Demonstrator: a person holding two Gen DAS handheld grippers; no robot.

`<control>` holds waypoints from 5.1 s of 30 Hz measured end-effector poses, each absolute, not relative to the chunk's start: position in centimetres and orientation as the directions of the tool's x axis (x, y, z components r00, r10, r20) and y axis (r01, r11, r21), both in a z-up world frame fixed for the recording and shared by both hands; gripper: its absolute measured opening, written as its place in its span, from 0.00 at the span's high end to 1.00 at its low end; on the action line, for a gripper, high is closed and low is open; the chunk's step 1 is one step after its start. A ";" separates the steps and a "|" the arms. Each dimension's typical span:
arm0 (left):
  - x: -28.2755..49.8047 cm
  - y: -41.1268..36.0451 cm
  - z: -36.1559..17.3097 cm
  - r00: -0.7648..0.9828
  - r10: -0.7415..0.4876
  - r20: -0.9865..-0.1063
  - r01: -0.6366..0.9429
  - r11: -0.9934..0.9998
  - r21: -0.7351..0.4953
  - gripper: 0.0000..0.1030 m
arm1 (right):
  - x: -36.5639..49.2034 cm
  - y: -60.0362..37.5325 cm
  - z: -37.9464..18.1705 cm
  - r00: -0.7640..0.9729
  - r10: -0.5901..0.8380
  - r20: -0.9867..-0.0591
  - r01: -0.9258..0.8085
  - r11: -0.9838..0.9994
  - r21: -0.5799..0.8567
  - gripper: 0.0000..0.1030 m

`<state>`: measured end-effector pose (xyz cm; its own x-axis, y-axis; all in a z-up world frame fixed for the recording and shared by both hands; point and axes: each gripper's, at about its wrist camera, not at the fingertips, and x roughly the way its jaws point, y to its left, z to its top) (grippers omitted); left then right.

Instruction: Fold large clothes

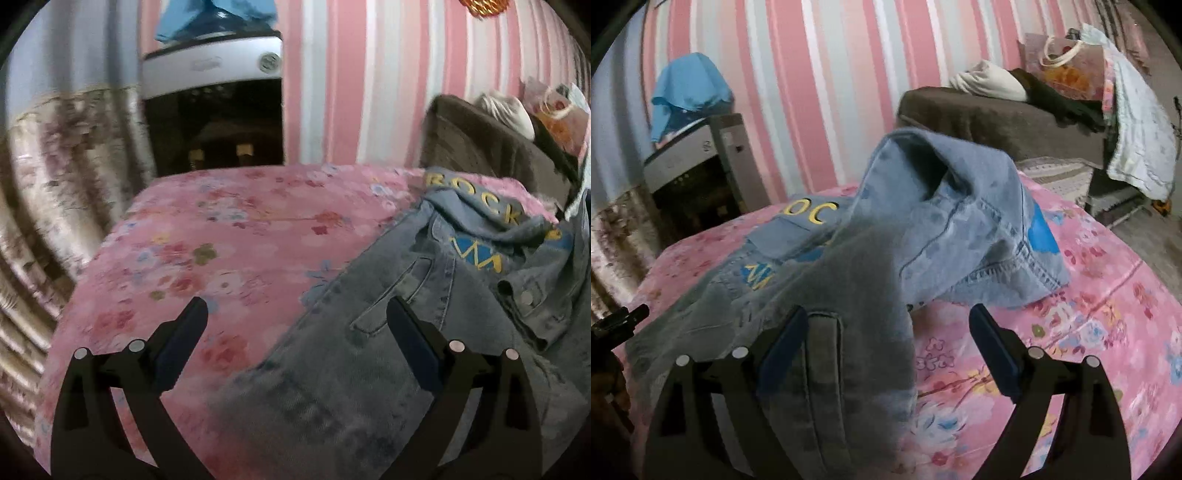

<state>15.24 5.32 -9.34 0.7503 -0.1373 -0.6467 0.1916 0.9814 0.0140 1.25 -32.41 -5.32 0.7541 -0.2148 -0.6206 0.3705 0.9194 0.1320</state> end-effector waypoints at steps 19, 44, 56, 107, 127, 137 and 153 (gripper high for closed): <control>14.1 1.9 -6.9 0.690 -0.292 -0.663 0.331 0.941 -0.070 0.95 | 1.8 -32.5 -0.6 0.844 -0.154 -0.514 0.205 0.978 0.044 0.98; 4.4 -11.5 4.1 0.798 -0.293 -0.526 0.360 0.933 0.026 0.28 | -4.1 -48.8 8.5 0.898 -0.197 -0.393 0.215 0.977 0.003 0.07; 15.6 -17.8 -9.2 0.587 -0.261 -0.766 0.429 0.903 0.021 0.11 | 6.9 -48.6 0.2 0.732 -0.170 -0.660 0.128 0.985 -0.113 0.08; 2.8 -3.5 -6.5 0.753 -0.002 -0.657 -0.044 0.998 -0.054 0.03 | 2.8 -49.5 -4.8 0.759 -0.035 -0.650 0.131 0.986 0.099 0.20; 0.3 -9.0 -12.3 0.611 -0.054 -0.790 0.070 0.997 -0.014 0.57 | -2.4 -47.8 -8.9 0.683 0.037 -0.730 0.141 0.973 0.181 0.89; -5.1 -4.6 -3.3 0.769 -0.094 -0.632 0.105 0.994 -0.020 0.91 | -10.8 -44.0 -0.8 0.792 0.174 -0.586 -0.041 0.971 0.234 0.92; -3.9 1.2 0.8 0.853 0.018 -0.522 -0.018 1.000 0.006 0.08 | -8.0 -42.9 4.4 0.888 0.001 -0.459 0.069 0.988 0.135 0.22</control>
<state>-3.91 1.18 0.78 0.8529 0.0183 -0.5218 -0.0176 0.9998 0.0064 -8.02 -42.90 4.39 0.8884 0.0006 -0.4590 0.0691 0.9884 0.1351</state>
